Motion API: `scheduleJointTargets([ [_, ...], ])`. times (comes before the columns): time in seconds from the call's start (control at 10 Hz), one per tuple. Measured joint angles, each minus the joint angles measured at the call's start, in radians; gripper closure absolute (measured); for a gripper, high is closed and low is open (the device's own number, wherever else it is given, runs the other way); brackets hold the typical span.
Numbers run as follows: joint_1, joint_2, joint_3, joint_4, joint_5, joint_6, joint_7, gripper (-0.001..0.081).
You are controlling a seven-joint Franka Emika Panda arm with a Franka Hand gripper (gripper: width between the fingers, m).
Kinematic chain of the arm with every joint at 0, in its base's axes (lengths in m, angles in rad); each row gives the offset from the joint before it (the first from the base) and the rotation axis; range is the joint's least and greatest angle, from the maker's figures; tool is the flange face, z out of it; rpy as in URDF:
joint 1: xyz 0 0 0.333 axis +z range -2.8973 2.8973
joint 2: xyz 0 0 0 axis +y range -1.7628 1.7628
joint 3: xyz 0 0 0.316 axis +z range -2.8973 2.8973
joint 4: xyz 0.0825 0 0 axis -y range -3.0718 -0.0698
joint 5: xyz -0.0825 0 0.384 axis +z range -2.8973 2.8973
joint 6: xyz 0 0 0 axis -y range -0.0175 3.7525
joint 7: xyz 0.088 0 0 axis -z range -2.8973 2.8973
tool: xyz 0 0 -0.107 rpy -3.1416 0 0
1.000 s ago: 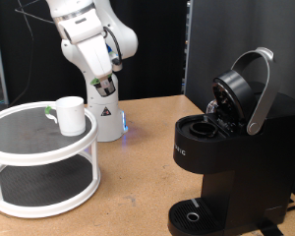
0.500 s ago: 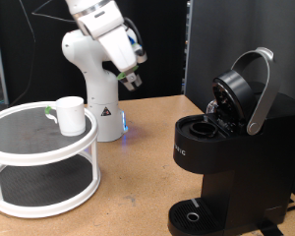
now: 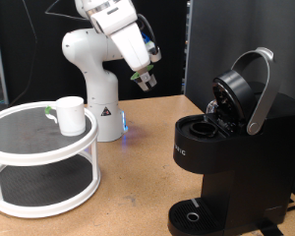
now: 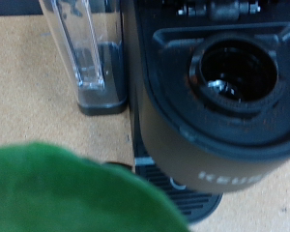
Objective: Make a cup of coffee with the keurig machine
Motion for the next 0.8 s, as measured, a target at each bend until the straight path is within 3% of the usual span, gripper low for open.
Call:
scheduleJointTargets([
  [0.2, 0.023, 0.01, 0.004, 0.021, 0.054, 0.003, -0.02, 0.0346],
  [0.8, 0.067, 0.174, 0.034, 0.217, 0.096, -0.002, 0.07, 0.0346],
])
